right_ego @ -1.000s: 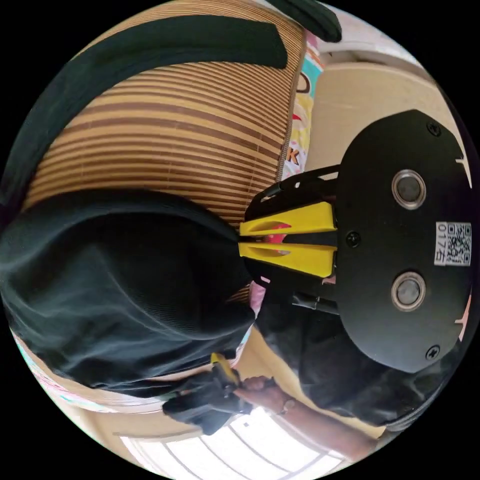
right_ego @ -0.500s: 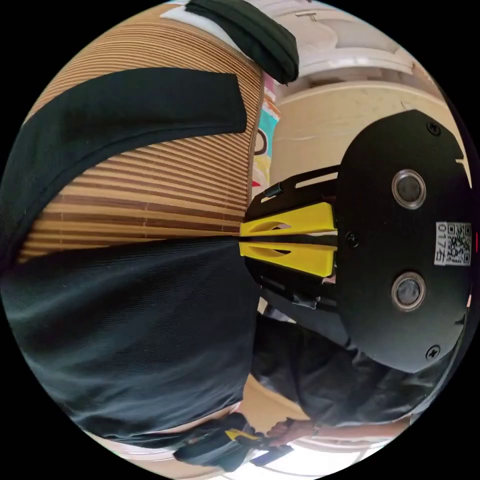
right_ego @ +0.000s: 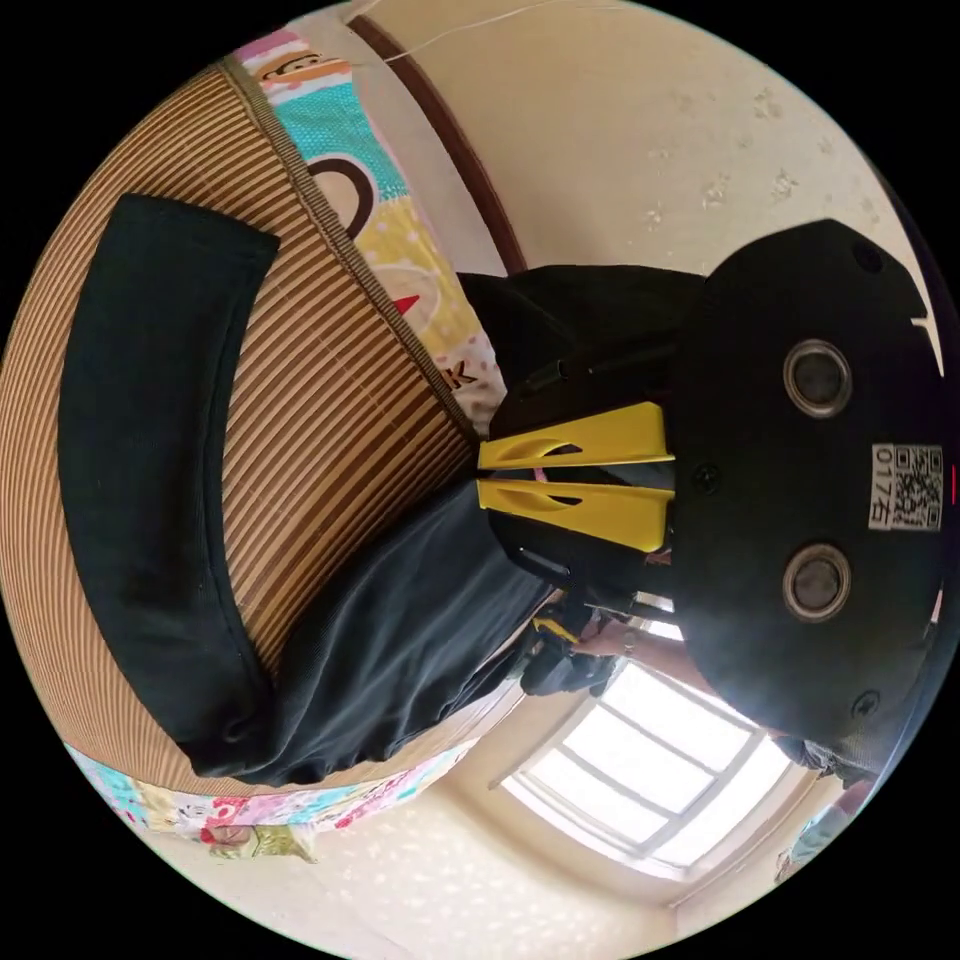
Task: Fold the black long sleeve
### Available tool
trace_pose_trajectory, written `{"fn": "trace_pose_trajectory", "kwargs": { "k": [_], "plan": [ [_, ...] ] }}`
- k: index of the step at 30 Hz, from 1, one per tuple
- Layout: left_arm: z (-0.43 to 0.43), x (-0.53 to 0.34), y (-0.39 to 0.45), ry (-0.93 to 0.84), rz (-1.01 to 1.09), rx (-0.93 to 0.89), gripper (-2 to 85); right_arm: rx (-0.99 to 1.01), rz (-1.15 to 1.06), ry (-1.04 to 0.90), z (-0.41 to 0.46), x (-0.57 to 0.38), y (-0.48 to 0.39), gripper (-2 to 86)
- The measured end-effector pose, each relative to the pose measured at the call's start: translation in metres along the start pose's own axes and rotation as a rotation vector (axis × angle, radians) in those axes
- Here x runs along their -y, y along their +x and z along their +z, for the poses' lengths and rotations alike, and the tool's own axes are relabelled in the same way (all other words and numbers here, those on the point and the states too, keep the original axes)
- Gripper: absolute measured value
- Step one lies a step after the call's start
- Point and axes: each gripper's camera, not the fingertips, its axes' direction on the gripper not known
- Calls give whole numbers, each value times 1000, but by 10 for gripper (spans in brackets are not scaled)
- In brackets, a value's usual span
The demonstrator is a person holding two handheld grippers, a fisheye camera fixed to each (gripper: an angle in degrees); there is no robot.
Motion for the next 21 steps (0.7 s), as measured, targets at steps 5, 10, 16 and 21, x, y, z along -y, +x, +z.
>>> {"fn": "trace_pose_trajectory", "kwargs": {
  "k": [5, 10, 16, 21],
  "plan": [
    [-49, 5, -32, -132, 326, -290, -1, 138, 150, -14, -19, 4, 41, 6],
    [-212, -27, 12, -127, 823, -801, -6, 173, 188, -12, -29, 12, 73, 3],
    [-342, -16, 184, -36, 1193, -1031, -6, 291, 238, 4, -39, 12, 103, 4],
    [-319, 26, 366, -173, 1276, -1105, 6, 364, 243, 33, -55, 7, 121, 11]
  ]
}}
